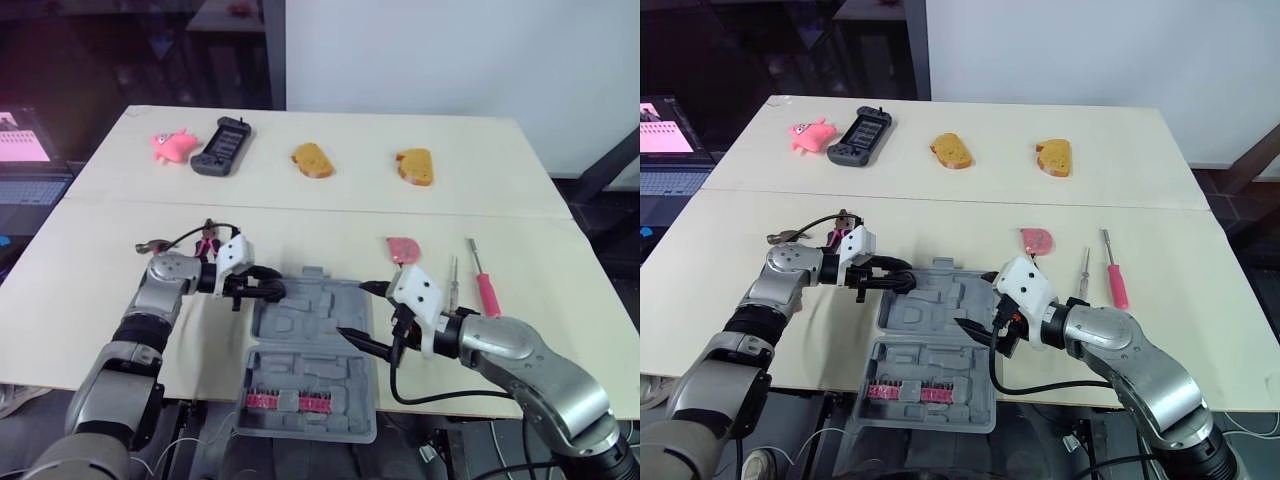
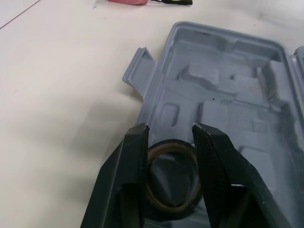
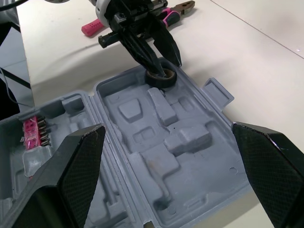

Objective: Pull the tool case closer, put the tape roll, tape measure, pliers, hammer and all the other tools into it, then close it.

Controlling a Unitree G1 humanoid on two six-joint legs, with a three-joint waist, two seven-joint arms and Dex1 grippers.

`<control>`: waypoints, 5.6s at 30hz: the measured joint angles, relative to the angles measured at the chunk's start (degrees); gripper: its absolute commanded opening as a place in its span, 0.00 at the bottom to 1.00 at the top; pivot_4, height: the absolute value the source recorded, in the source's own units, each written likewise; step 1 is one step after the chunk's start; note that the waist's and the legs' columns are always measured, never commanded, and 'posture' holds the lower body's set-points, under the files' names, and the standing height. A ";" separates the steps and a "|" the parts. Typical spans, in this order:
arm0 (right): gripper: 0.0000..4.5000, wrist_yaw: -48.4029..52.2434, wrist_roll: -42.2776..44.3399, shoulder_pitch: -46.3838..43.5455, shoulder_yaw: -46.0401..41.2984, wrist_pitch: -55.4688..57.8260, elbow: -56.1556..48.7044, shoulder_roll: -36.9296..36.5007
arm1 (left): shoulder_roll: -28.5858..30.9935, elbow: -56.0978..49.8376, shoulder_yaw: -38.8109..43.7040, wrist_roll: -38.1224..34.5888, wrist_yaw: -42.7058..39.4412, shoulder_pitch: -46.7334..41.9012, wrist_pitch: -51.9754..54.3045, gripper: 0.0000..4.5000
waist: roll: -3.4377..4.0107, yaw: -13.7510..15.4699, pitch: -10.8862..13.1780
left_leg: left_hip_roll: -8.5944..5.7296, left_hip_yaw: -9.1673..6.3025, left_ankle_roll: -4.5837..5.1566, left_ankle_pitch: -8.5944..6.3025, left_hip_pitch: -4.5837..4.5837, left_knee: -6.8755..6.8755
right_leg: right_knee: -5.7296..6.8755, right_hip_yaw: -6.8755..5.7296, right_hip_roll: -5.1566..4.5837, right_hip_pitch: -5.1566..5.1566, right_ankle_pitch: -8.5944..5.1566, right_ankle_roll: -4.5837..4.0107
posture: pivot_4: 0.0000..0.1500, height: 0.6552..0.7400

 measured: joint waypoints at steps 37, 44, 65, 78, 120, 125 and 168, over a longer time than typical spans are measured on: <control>1.00 1.46 2.26 3.36 -12.28 -2.27 0.22 -2.14 | 12.83 -16.08 8.37 -11.13 -5.43 -2.74 21.34 0.40 | -0.12 -0.41 0.10 | 0.00 0.00 0.02 0.00 0.15 -0.26 | -0.12 0.00 0.00 0.10 -0.03 0.01 | 1.00 0.99; 1.00 7.56 2.20 19.10 -32.13 -9.77 7.02 -4.95 | 27.62 -17.09 18.14 -11.76 -3.81 16.92 23.17 0.40 | -0.11 0.04 0.14 | 0.01 0.07 0.27 -0.15 0.16 -0.39 | -0.17 -0.04 -0.04 0.04 -0.19 -0.10 | 1.00 0.99; 1.00 19.96 -1.46 31.14 -44.89 -35.93 32.34 -2.45 | 31.86 2.13 36.13 -11.70 7.41 36.65 5.02 0.99 | -0.54 -1.39 0.17 | 0.01 0.36 -0.10 0.02 0.17 -0.59 | -0.22 0.23 -0.09 -0.16 -0.29 -0.53 | 1.00 0.99; 1.00 6.24 6.71 25.87 -34.71 -14.51 4.79 -1.00 | 17.49 -32.89 27.87 -19.08 11.79 35.44 20.56 0.99 | -0.50 -0.98 0.08 | 0.01 0.29 -0.59 0.32 0.20 -0.90 | -0.19 0.24 -0.06 -0.19 -0.18 -0.33 | 1.00 0.99; 0.01 -35.85 -19.44 -14.75 -7.68 -6.33 44.95 28.73 | 17.53 -60.84 20.34 -26.45 7.52 44.28 27.97 1.00 | -0.61 -1.32 -0.01 | 0.00 0.27 -0.58 0.34 0.17 -0.82 | -0.12 0.25 -0.05 -0.25 -0.12 -0.31 | 1.00 0.99; 0.01 -35.58 -19.35 -13.76 -8.36 -5.81 43.59 28.58 | 17.51 -60.84 20.08 -26.38 7.75 43.93 27.97 1.00 | -0.60 -1.25 -0.01 | 0.01 0.27 -0.58 0.34 0.16 -0.85 | -0.12 0.25 -0.05 -0.26 -0.13 -0.30 | 1.00 0.99; 0.01 -17.87 -7.88 35.45 -3.99 20.89 -13.29 11.52 | 14.64 -51.67 9.02 -22.49 2.39 33.59 23.90 1.00 | -0.66 -0.01 -0.06 | 0.01 0.25 -0.58 0.33 0.11 -0.93 | -0.19 0.24 -0.05 -0.35 -0.29 -0.49 | 1.00 0.99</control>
